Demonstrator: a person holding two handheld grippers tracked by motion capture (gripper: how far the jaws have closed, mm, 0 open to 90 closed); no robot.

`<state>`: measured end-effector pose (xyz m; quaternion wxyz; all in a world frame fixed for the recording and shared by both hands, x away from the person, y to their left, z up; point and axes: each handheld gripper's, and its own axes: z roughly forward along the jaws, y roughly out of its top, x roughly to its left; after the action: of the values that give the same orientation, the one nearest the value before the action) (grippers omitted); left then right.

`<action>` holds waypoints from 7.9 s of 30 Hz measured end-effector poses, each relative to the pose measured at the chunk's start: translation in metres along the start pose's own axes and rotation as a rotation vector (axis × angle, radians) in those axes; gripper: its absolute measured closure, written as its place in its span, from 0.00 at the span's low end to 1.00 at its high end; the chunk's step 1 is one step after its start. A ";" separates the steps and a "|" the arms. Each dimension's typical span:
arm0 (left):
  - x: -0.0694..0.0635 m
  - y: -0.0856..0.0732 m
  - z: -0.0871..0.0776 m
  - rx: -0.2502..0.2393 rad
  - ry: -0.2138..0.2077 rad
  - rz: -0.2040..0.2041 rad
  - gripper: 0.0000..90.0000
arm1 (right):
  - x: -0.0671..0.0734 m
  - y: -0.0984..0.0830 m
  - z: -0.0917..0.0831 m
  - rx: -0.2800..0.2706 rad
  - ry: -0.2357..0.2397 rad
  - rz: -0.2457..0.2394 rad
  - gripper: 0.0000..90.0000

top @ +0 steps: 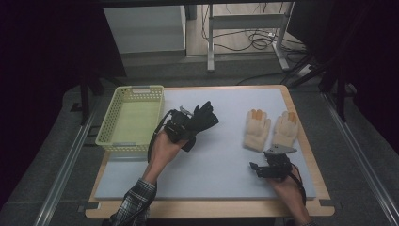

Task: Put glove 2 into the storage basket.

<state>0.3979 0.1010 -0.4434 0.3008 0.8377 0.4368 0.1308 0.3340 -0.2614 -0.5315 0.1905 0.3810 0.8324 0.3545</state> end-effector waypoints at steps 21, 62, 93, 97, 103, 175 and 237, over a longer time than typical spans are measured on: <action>0.069 -0.003 -0.060 -0.052 0.153 -0.122 0.68 | 0.000 0.000 0.000 -0.003 0.000 -0.001 0.26; 0.199 -0.070 -0.014 0.160 0.377 -0.372 0.67 | 0.000 0.000 0.000 -0.003 0.000 0.000 0.26; 0.203 -0.061 0.013 0.350 0.411 -0.316 0.53 | 0.000 0.000 0.000 -0.003 0.001 0.000 0.25; 0.199 -0.062 0.004 0.300 0.355 -0.322 0.44 | 0.000 0.000 0.000 -0.003 0.001 0.000 0.25; 0.196 -0.064 -0.018 0.164 0.256 -0.343 0.29 | 0.000 0.000 0.000 -0.003 0.001 0.000 0.25; -0.014 -0.154 0.016 -0.102 -0.071 0.093 0.02 | 0.000 0.000 0.000 0.001 0.001 0.001 0.26; -0.014 -0.155 0.016 -0.105 -0.071 0.089 0.02 | 0.034 0.102 0.021 -0.027 0.112 -0.018 0.55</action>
<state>0.2965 0.1512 -0.5508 0.3534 0.8434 0.3809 0.1368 0.3755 -0.1790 -0.4719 0.1519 0.3505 0.8403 0.3847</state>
